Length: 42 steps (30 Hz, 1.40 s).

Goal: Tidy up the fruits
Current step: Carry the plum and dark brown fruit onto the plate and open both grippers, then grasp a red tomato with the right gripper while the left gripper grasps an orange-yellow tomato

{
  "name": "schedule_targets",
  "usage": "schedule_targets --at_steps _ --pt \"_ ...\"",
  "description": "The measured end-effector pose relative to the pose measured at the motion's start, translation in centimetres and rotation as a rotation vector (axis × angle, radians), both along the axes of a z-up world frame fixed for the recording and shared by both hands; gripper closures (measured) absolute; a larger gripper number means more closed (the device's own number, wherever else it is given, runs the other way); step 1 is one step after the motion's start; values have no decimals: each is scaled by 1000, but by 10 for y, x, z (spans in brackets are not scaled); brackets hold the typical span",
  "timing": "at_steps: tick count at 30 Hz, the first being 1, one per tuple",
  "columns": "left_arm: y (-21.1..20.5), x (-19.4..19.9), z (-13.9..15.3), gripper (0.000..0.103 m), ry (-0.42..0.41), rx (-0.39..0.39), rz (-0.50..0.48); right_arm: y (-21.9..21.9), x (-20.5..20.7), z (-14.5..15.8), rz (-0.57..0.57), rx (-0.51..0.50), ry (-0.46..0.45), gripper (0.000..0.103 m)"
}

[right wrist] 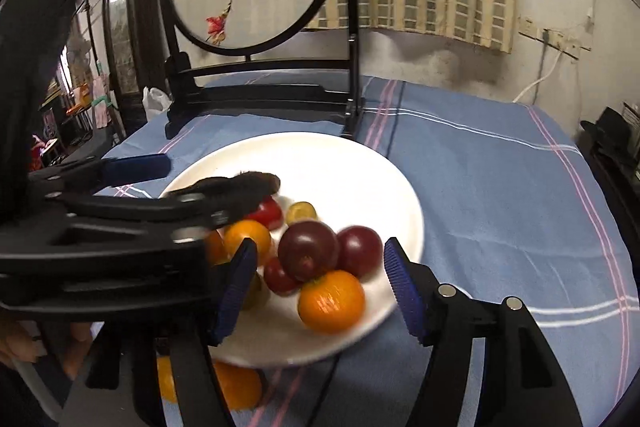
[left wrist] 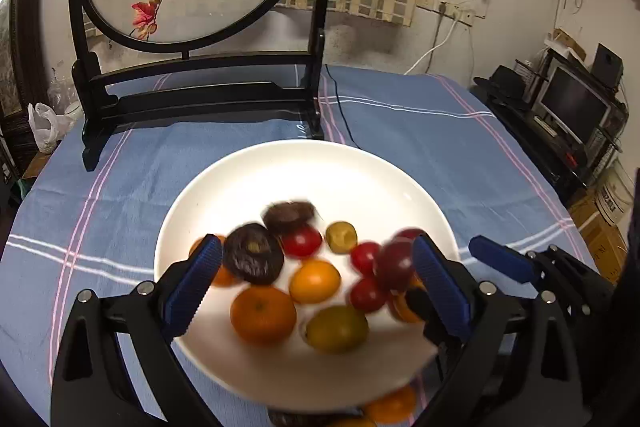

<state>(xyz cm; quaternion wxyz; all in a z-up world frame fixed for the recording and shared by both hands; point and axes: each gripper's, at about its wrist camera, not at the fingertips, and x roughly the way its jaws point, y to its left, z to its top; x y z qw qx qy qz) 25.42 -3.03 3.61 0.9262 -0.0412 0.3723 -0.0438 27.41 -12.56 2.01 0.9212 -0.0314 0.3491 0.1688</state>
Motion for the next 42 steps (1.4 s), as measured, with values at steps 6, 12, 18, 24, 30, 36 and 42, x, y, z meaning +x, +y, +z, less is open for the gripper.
schedule_targets --at_steps 6,12,18,24,30,36,42 --pt "10 -38 -8 8 8 -49 54 -10 -23 4 0 2 -2 33" --pt "36 -77 -30 7 83 -169 112 -12 -58 1 69 12 -4 32" --pt "48 -104 -43 7 99 -177 164 -15 -80 -15 158 46 105 32" --pt "52 -98 -58 7 174 -131 156 12 -93 -33 250 -75 145 32" --pt "59 -104 -56 7 150 -140 196 30 -97 -48 291 -117 187 51" --pt "50 -101 -60 7 171 -137 153 41 -109 -49 328 -162 159 73" --pt "40 -103 -60 7 171 -121 110 12 -100 -33 239 -114 145 73"
